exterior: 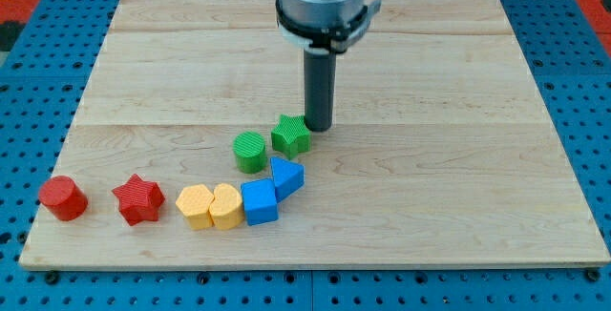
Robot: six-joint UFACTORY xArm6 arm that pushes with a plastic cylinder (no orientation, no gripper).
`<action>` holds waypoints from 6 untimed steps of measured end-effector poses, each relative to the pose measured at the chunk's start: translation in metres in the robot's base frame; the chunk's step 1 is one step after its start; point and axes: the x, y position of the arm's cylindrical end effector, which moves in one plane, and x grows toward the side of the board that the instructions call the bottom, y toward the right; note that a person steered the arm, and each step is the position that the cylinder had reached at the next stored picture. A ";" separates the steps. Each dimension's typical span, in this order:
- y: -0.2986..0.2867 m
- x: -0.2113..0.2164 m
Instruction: Move the yellow heart and the yellow hexagon down and slightly left
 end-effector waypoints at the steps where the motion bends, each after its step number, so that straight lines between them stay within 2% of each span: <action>1: -0.056 -0.006; 2: -0.146 -0.008; 3: -0.189 0.042; 5: -0.102 0.133; 6: -0.077 0.137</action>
